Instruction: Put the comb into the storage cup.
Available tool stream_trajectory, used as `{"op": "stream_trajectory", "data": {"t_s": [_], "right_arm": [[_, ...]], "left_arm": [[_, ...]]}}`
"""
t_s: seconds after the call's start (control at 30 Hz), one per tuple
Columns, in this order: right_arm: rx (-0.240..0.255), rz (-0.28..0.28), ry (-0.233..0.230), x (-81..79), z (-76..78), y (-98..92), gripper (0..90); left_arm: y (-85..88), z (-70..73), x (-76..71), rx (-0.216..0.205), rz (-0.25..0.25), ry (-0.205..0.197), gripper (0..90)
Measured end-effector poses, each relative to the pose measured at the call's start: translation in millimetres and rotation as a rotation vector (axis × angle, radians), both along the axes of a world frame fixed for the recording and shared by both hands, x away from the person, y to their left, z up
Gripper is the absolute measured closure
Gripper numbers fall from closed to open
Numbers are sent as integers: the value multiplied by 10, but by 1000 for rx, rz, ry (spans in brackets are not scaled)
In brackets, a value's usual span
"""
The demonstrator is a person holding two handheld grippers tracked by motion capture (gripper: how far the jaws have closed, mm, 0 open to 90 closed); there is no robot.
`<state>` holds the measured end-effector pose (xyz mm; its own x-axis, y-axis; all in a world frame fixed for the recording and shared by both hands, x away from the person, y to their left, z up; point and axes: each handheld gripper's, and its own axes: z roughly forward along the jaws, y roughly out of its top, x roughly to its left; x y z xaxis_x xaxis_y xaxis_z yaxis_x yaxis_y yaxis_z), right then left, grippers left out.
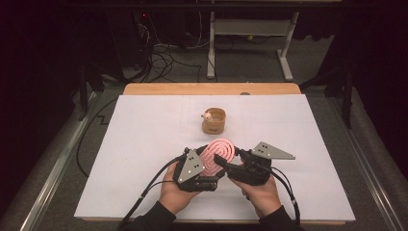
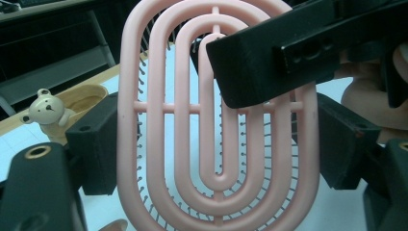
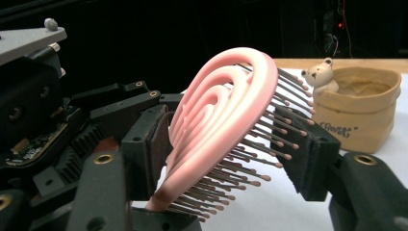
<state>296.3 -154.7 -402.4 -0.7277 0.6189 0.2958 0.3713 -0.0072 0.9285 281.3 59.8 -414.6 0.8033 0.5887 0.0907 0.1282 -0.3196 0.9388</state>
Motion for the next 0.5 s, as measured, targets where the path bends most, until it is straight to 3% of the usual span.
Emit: {"op": "stream_trajectory", "data": {"t_s": [0.5], "right_arm": [[9, 7, 27, 4, 14, -26, 441]], "left_arm": [[-13, 5, -11, 3, -5, -8, 183]]}}
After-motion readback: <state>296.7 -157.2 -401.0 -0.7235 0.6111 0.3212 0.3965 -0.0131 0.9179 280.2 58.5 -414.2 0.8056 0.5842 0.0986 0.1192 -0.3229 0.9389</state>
